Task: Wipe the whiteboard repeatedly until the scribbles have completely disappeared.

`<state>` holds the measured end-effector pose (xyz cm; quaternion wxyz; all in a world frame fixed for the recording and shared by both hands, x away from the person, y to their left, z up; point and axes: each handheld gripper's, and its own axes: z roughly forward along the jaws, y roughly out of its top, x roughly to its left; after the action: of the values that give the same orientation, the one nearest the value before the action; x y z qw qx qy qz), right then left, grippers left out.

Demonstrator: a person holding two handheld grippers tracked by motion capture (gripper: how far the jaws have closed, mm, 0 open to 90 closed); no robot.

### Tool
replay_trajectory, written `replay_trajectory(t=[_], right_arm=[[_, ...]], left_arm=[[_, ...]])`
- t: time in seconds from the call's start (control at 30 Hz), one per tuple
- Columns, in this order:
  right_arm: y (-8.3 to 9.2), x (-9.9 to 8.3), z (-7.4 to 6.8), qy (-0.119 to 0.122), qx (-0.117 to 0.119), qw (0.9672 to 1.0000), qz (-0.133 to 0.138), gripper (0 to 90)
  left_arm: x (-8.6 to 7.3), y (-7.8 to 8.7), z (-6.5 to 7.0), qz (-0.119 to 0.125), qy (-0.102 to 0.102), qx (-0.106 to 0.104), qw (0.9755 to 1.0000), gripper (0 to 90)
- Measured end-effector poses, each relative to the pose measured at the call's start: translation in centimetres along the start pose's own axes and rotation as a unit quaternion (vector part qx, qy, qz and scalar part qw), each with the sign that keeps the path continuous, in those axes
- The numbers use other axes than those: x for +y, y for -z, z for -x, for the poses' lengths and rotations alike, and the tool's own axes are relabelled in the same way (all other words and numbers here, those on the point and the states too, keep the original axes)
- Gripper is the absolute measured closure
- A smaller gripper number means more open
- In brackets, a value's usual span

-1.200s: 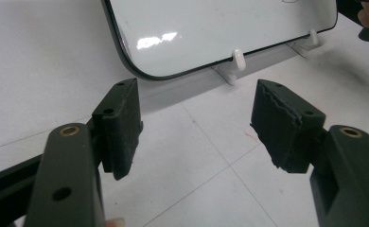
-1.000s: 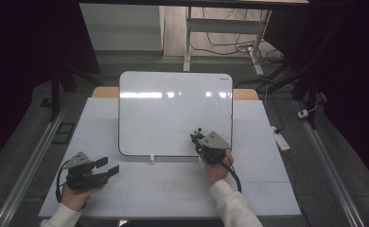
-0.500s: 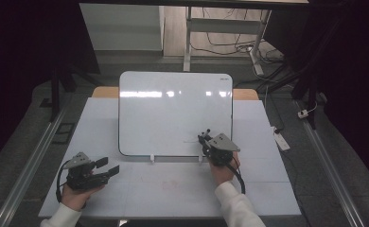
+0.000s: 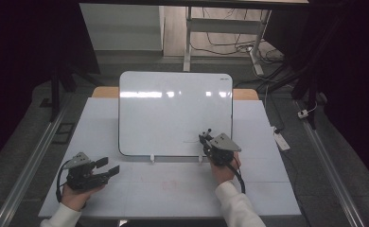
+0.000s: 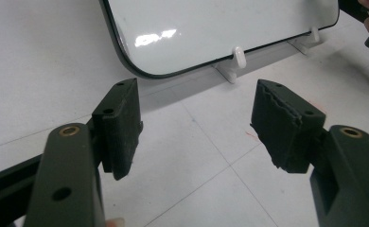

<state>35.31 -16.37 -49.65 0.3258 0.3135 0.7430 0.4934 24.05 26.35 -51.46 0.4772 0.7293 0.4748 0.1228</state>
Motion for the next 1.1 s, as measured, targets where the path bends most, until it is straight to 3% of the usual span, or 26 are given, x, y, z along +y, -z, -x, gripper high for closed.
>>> replay_trajectory(t=[0.2,0.3,0.37,0.47,0.53,0.6,0.7,0.8,0.97,1.1], right_arm=[[-0.3,-0.3,-1.6,0.025,0.034,0.9990,-0.012,77.7],[-0.1,-0.1,-0.5,0.011,0.007,0.9999,-0.001,77.7],[0.0,-0.1,-0.1,0.000,0.003,1.0000,0.002,77.7],[-0.4,-0.3,-1.5,0.009,0.030,0.9995,-0.006,77.7],[-0.8,-0.4,-2.9,0.027,0.051,0.9982,-0.015,77.7],[-1.1,-0.5,-3.7,0.036,0.060,0.9975,-0.015,77.7],[-1.2,-0.2,-3.3,0.036,0.054,0.9978,-0.012,77.7],[-1.4,0.3,-2.6,0.017,0.042,0.9990,-0.003,77.7],[-2.7,0.7,-5.1,0.044,0.072,0.9964,-0.012,77.7],[-2.2,0.9,-3.6,0.039,0.042,0.9984,-0.003,77.7]], left_arm=[[0.0,-0.1,0.1,-0.002,-0.002,0.000,1.0000,34.4],[0.0,0.1,0.0,0.001,0.000,0.000,1.0000,34.4],[0.0,0.0,0.0,0.000,-0.001,0.000,1.0000,34.4],[0.1,-0.1,0.0,-0.001,-0.003,0.000,1.0000,34.4],[0.1,-0.1,0.1,-0.001,-0.003,0.001,1.0000,34.4],[0.0,0.0,0.1,0.000,-0.003,0.000,1.0000,34.4],[0.0,0.0,0.0,0.001,-0.002,0.000,1.0000,34.4],[0.1,0.0,0.0,0.000,-0.002,0.001,1.0000,34.4],[0.0,0.1,0.0,0.001,-0.002,0.000,1.0000,34.4],[0.0,0.2,0.0,0.004,-0.002,0.000,1.0000,34.4]])
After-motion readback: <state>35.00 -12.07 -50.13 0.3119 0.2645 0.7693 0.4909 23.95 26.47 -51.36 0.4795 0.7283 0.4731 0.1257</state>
